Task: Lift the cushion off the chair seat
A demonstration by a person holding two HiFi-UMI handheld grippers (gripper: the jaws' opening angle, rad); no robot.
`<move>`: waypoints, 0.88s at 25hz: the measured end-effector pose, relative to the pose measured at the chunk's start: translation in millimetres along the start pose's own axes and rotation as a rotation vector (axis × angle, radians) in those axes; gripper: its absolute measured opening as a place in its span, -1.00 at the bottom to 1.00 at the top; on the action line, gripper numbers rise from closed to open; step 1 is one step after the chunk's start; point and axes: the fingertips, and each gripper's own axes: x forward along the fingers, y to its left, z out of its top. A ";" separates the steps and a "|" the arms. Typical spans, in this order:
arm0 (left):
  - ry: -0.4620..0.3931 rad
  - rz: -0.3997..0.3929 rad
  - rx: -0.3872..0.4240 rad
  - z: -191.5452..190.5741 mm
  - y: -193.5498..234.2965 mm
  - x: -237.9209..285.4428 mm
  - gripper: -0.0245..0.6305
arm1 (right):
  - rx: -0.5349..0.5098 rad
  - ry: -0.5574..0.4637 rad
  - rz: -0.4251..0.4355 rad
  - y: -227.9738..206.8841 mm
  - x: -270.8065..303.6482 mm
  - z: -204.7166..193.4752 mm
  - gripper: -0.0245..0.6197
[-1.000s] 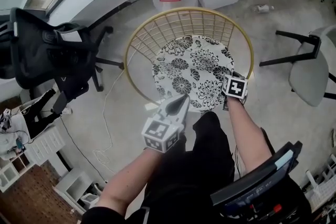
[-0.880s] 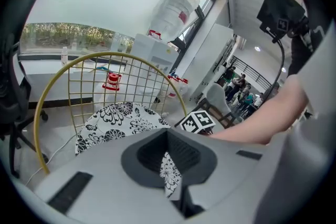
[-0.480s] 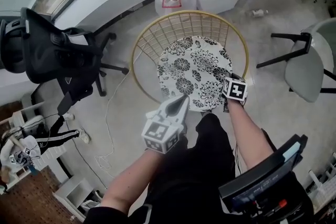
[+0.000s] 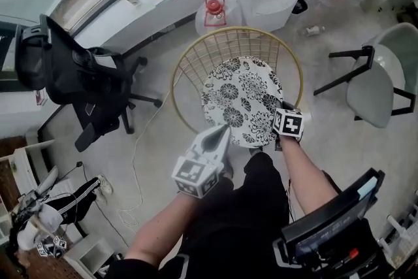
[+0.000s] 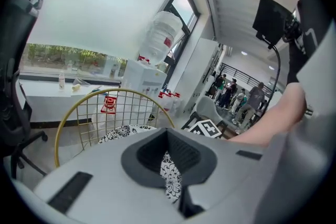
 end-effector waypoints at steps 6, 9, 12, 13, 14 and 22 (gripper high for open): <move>-0.046 -0.010 0.047 15.9 -10.3 -26.9 -0.91 | -0.029 -0.048 0.033 20.0 -34.9 2.9 -0.83; -0.076 -0.014 0.056 22.6 -12.0 -40.2 -0.91 | -0.033 -0.088 0.050 30.3 -55.2 7.3 -0.83; -0.091 -0.024 0.063 29.6 -4.8 -57.7 -0.91 | -0.043 -0.128 0.061 49.3 -79.1 13.0 -0.84; -0.098 -0.024 0.062 31.8 -3.2 -62.7 -0.91 | -0.049 -0.139 0.065 54.3 -86.6 14.3 -0.84; -0.107 -0.021 0.059 34.5 -2.3 -67.5 -0.91 | -0.055 -0.150 0.068 58.3 -94.1 15.3 -0.84; -0.161 -0.012 0.046 40.2 1.3 -116.0 -0.91 | -0.070 -0.221 0.096 90.5 -153.0 13.7 -0.84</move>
